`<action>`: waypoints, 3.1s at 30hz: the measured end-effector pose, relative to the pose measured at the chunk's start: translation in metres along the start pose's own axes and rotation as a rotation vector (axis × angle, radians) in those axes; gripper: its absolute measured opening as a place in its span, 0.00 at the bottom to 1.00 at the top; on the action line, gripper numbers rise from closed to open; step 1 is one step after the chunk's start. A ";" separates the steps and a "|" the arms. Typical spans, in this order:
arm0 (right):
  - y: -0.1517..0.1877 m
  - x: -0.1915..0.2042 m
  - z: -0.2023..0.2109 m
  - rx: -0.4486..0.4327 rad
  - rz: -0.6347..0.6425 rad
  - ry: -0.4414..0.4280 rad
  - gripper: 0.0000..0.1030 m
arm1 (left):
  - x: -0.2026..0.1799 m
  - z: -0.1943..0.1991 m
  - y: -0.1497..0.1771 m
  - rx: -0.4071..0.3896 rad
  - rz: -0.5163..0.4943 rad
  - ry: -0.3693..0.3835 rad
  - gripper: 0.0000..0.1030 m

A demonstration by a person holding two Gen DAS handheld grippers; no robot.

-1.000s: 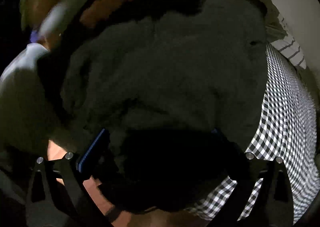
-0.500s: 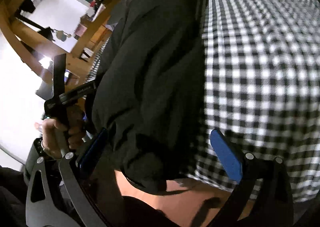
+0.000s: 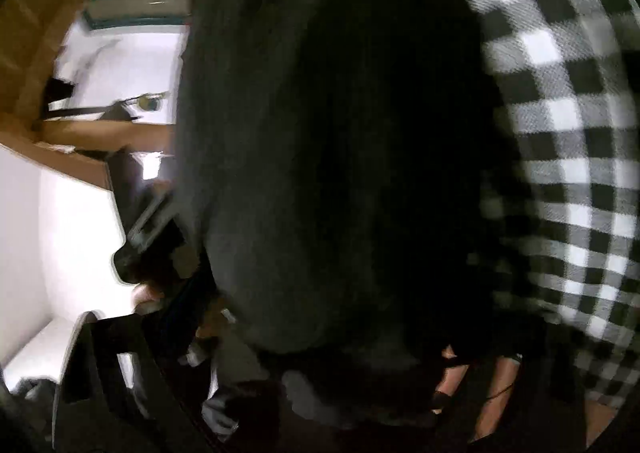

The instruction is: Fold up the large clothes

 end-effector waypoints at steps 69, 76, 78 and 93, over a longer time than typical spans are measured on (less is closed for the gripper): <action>0.034 0.047 0.091 -0.076 0.019 -0.281 0.24 | -0.016 -0.009 0.137 0.403 0.180 1.140 0.21; 0.067 0.072 0.127 -0.101 0.054 -0.275 0.23 | -0.024 0.049 0.172 0.447 0.085 1.247 0.16; 0.086 0.068 0.132 -0.075 0.031 -0.219 0.23 | -0.030 0.055 0.193 0.513 0.096 1.246 0.16; 0.059 0.138 0.183 -0.115 0.102 -0.358 0.24 | -0.047 0.134 0.108 0.291 -0.045 1.196 0.16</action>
Point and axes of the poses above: each gripper's, at about its wrist camera, not at the fingertips, and z roughly against the way its jaws point, x to its left, y to its underside, the point moved 7 cm from there along -z, roughly the way its jaws point, and after that the axes turned 15 degrees about x, right-handed, at the moved point
